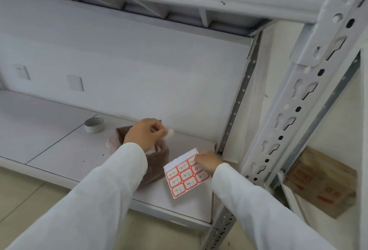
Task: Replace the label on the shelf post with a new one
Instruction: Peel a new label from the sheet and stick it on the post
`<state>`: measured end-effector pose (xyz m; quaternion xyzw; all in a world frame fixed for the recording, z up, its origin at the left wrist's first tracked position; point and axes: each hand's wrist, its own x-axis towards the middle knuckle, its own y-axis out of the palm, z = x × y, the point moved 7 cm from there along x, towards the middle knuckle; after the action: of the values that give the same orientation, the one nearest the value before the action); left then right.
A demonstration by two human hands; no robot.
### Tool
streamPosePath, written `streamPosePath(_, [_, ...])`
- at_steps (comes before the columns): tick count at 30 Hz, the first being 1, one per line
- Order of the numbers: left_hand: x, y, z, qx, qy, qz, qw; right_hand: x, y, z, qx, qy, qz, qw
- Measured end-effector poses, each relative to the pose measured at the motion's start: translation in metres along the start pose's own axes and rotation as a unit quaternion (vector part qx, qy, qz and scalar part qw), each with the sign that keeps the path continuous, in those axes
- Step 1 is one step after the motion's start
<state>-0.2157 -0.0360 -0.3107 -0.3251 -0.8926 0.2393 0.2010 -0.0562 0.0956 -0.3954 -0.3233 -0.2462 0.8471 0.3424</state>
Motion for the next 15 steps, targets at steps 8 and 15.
streamPosePath(8, [0.005,0.012,0.005,0.136,0.072,0.060,0.986,0.055,0.063,-0.089,0.252,0.156,-0.028,0.955])
streamPosePath(15, [0.006,0.012,0.007,0.148,0.083,0.052,0.984,0.030,0.050,-0.093,0.190,0.217,-0.081,0.954])
